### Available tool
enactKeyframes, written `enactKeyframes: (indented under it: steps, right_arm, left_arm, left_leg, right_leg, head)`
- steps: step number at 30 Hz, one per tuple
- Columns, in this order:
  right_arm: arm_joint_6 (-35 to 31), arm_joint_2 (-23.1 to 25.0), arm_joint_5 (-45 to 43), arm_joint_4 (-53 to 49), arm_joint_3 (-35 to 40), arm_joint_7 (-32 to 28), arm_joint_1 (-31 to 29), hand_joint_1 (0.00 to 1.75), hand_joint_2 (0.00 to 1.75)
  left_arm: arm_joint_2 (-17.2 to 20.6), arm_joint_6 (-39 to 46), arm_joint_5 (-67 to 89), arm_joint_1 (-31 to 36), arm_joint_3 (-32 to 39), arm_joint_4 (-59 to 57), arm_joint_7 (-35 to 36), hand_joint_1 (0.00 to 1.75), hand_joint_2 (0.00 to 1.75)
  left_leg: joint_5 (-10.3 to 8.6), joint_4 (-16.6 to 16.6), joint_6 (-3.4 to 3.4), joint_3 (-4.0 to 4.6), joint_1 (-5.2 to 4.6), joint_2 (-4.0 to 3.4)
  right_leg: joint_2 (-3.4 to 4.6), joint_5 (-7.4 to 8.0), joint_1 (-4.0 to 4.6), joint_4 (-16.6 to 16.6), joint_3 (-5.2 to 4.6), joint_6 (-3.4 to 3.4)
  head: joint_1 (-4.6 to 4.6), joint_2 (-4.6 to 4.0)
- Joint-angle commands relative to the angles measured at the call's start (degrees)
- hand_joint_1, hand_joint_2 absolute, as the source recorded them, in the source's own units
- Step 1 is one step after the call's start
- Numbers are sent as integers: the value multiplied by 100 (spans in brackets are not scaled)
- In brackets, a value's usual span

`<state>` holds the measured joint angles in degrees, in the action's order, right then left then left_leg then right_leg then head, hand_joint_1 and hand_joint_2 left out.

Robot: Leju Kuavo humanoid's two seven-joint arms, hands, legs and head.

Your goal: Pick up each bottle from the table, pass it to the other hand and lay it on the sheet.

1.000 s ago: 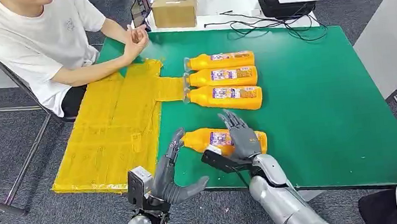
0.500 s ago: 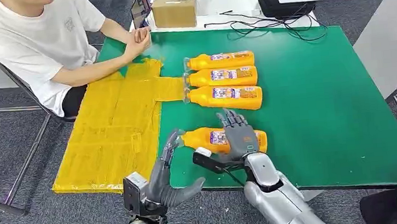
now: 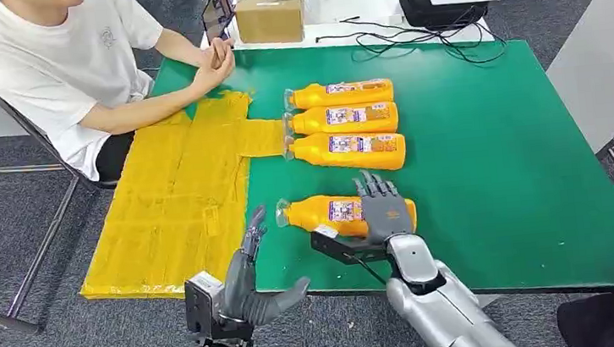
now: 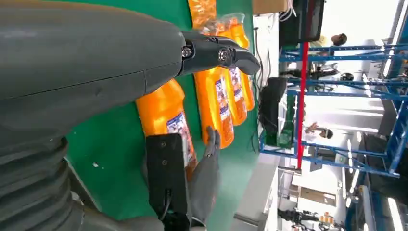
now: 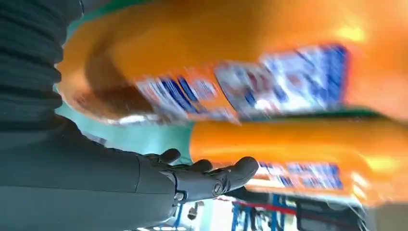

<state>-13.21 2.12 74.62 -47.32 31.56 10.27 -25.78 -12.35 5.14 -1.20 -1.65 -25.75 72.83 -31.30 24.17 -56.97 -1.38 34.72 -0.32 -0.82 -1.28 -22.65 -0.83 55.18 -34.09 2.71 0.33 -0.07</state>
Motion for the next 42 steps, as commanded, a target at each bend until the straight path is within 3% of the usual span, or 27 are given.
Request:
enactKeyframes:
  steps: [1, 11, 20, 21, 22, 25, 30, 42]
  right_arm:
    - [603, -203, -2, 941, -178, 210, -350, 0, 175]
    - [650, -468, -107, 848, -364, 181, -216, 0, 175]
    - [594, -415, -301, 927, -516, -13, -214, 0, 175]
    - [580, -405, -361, 966, -556, -76, -205, 30, 175]
    - [673, -395, -469, 1094, -608, -154, -201, 173, 175]
    - [645, -359, -709, 1485, -742, -337, -236, 175, 175]
    - [389, -287, -1487, 1742, -1196, -1184, -102, 175, 175]
    - [-3, -163, -1921, 1858, -1443, -1761, 168, 175, 175]
  left_arm:
    - [24, 21, 80, 37, 144, -96, 78, 0, 175]
    - [53, 61, 173, -38, 164, 35, 184, 0, 175]
    - [49, 10, 185, 7, 115, -24, 210, 0, 175]
    - [54, -5, 185, 18, 102, -34, 211, 0, 175]
    - [63, -34, 180, 35, 74, -44, 211, 0, 175]
    - [52, -60, 173, 113, 54, -100, 208, 0, 175]
    - [89, -198, 110, 226, -34, -201, 165, 0, 175]
    - [147, -280, 35, 273, -104, -182, 137, 0, 175]
  left_leg:
    - [3, 3, 5, -12, 2, 7]
    - [2, 4, 5, -30, 4, 16]
    - [3, 4, 8, -42, 6, 14]
    - [7, 4, 11, -50, 8, 18]
    - [4, 4, 8, -45, 6, 16]
    - [2, 6, 7, -47, 5, 19]
    - [-1, 8, 7, -53, 8, 29]
    - [4, 13, 11, -81, 13, 26]
  right_leg:
    - [3, -3, 1, -3, 13, -6]
    - [-5, -4, 3, -7, 33, -5]
    - [-1, -5, 4, -9, 43, -8]
    - [-1, -9, 5, -8, 51, -11]
    - [-3, -6, 4, -8, 46, -8]
    - [-7, -6, 3, -10, 47, -8]
    - [-17, -5, 6, -14, 55, -7]
    - [-11, -8, 11, -21, 78, -13]
  head:
    - [0, 0]
    - [0, 0]
    - [0, 0]
    - [0, 0]
    - [0, 0]
    - [-2, 0]
    - [-2, 0]
    - [0, 0]
